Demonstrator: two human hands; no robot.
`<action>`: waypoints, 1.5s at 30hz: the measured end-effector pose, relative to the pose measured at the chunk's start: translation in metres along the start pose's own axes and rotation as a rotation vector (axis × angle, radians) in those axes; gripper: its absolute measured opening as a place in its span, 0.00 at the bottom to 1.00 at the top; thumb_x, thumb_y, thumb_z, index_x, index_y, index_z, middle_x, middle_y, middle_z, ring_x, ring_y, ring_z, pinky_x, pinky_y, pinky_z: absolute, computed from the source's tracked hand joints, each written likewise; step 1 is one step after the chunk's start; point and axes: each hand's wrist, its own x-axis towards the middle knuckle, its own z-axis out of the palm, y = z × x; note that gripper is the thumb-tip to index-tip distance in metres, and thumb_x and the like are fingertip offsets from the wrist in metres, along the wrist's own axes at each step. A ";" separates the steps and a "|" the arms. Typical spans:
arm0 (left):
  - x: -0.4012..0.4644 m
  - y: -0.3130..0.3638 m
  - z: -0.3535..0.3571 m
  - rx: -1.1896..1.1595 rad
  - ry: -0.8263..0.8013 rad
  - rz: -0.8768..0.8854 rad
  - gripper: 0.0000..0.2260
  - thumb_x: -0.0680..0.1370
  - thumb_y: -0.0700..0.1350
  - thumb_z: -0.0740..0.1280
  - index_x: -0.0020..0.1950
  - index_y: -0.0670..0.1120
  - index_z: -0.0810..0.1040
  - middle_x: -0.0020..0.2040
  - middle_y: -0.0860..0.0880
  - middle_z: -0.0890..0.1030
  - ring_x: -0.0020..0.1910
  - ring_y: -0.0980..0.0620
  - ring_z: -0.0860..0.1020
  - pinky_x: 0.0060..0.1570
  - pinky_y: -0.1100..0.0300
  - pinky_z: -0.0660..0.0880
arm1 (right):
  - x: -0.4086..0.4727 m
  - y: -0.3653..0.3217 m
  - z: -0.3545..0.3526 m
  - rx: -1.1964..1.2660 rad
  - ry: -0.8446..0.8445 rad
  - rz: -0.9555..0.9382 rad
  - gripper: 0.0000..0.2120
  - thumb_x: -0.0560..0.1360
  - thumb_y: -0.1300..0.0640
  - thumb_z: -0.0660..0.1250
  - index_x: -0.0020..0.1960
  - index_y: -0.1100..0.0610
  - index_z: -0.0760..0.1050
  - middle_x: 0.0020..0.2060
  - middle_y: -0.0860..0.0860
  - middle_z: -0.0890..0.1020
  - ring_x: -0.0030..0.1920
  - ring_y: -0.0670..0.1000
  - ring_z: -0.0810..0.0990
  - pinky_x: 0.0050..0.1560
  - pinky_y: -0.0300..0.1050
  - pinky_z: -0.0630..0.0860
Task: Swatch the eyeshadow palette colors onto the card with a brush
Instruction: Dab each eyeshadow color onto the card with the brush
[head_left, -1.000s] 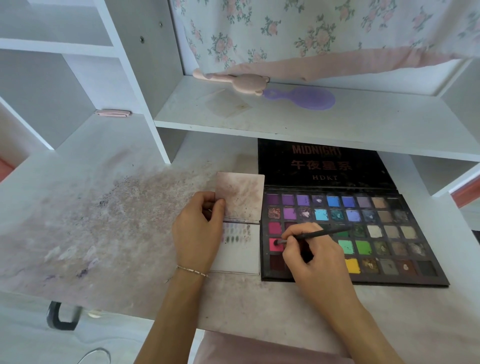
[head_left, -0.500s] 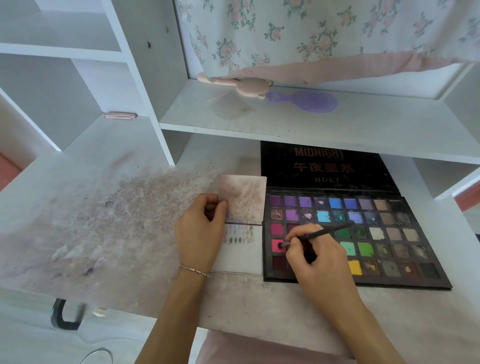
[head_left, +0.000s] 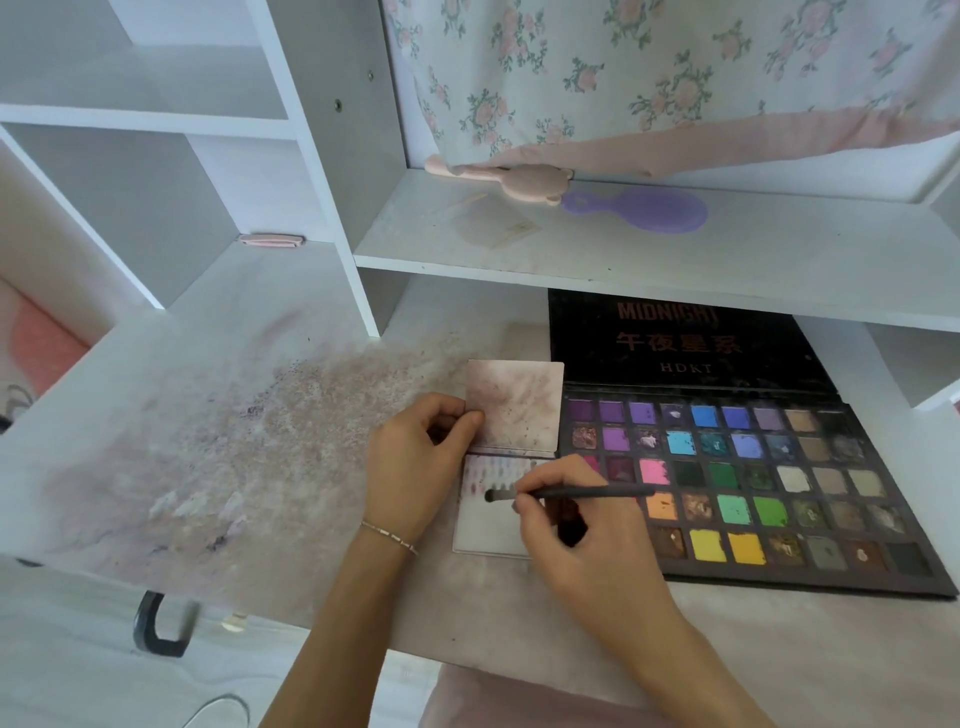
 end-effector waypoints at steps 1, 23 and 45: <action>0.000 0.000 0.000 -0.006 0.003 0.002 0.06 0.71 0.44 0.70 0.36 0.54 0.77 0.33 0.60 0.78 0.35 0.64 0.77 0.35 0.75 0.70 | 0.001 -0.001 0.003 -0.010 -0.016 -0.009 0.07 0.69 0.57 0.63 0.40 0.43 0.71 0.37 0.43 0.76 0.38 0.47 0.74 0.37 0.34 0.72; 0.000 -0.003 0.002 -0.043 0.009 -0.003 0.08 0.71 0.45 0.70 0.35 0.57 0.76 0.31 0.59 0.78 0.35 0.65 0.76 0.34 0.77 0.69 | 0.003 0.002 0.012 -0.082 -0.085 0.038 0.03 0.70 0.53 0.61 0.41 0.48 0.74 0.37 0.41 0.77 0.41 0.44 0.76 0.42 0.41 0.74; -0.001 -0.001 0.002 -0.045 0.009 -0.014 0.10 0.71 0.45 0.70 0.35 0.59 0.75 0.32 0.59 0.78 0.36 0.63 0.77 0.35 0.75 0.71 | 0.003 0.003 0.011 -0.080 -0.111 0.029 0.03 0.70 0.53 0.61 0.41 0.48 0.73 0.36 0.42 0.76 0.41 0.45 0.75 0.42 0.44 0.75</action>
